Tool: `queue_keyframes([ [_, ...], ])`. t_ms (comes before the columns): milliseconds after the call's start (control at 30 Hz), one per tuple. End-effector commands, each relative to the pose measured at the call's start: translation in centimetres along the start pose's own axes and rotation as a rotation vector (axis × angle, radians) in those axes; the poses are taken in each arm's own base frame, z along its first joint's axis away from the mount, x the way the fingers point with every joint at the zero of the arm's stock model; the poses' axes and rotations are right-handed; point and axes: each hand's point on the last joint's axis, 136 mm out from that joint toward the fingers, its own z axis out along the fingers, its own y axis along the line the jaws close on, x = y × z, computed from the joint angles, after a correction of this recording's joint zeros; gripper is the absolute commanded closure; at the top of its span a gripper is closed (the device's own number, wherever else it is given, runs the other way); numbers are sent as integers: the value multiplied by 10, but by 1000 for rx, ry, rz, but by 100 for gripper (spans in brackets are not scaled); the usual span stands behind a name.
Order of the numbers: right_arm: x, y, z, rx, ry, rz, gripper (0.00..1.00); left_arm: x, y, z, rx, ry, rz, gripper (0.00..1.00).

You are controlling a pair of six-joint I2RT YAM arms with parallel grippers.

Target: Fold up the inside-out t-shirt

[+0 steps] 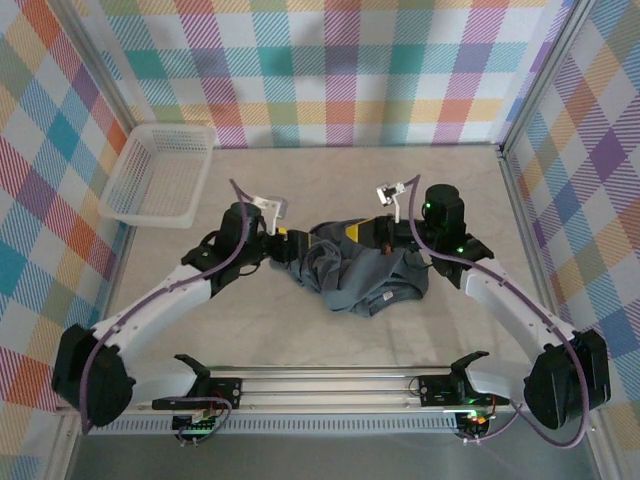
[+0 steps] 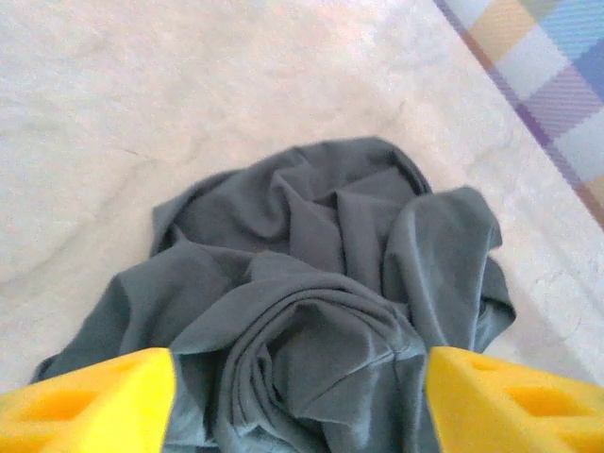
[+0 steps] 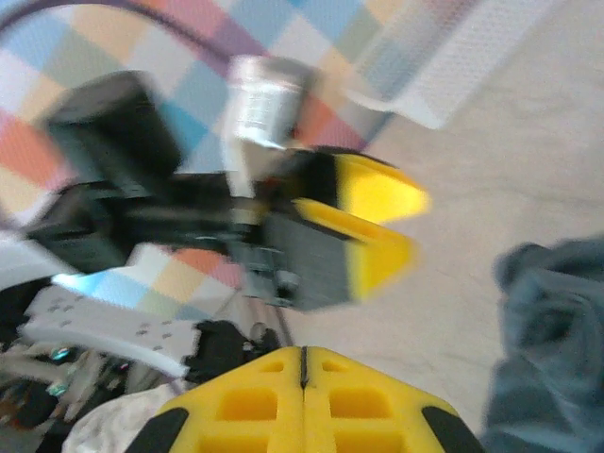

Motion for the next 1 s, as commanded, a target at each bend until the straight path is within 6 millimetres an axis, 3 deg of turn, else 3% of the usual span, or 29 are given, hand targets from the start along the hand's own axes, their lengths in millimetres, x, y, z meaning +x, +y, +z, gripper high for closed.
queue_keyframes([
  [0,18,-49,-5,310,76,30,90,32,12,0,-97,99,-19,40],
  [67,42,-58,2,451,178,-16,71,51,2,3,-87,167,-3,41],
  [133,62,-69,9,600,227,0,61,58,-3,7,-73,182,-37,41],
  [233,89,-79,22,738,213,80,50,49,-2,8,-74,112,-111,39],
  [333,108,-89,40,838,240,33,30,42,10,3,-136,66,-169,39],
  [400,121,-93,60,833,301,29,27,39,15,0,-157,45,-194,39],
  [467,128,-104,69,855,322,20,33,37,16,-3,-158,35,-202,38],
  [500,127,-110,69,878,322,12,43,38,17,-4,-159,38,-201,38],
  [600,111,-107,62,849,293,-19,94,45,18,-7,-154,66,-188,37],
  [633,105,-102,58,799,280,-15,100,49,18,-7,-147,74,-186,36],
  [700,95,-88,52,640,255,15,100,55,13,-5,-109,96,-163,34],
  [833,84,-28,41,168,261,3,100,51,-37,1,157,105,-37,31],
  [900,89,-14,36,112,317,-15,100,45,-56,1,220,83,43,30],
  [967,88,-5,33,72,341,-6,100,39,-62,4,228,55,96,30],
])
